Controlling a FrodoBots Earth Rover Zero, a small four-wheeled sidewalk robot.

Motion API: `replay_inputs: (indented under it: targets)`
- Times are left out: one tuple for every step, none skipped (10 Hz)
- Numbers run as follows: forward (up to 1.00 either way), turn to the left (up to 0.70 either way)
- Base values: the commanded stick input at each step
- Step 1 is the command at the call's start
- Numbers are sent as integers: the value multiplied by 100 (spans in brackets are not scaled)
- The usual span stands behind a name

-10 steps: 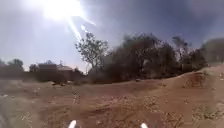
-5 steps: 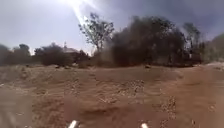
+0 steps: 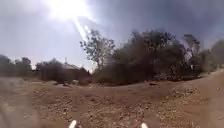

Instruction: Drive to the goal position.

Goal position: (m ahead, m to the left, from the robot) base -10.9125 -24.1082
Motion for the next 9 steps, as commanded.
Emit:
replay_inputs:
  targets:
    - [85, 0]
    - [85, 0]
    - [85, 0]
    - [85, 0]
    - [85, 27]
    - [85, 27]
    - [85, 27]
    - [85, 27]
    - [85, 27]
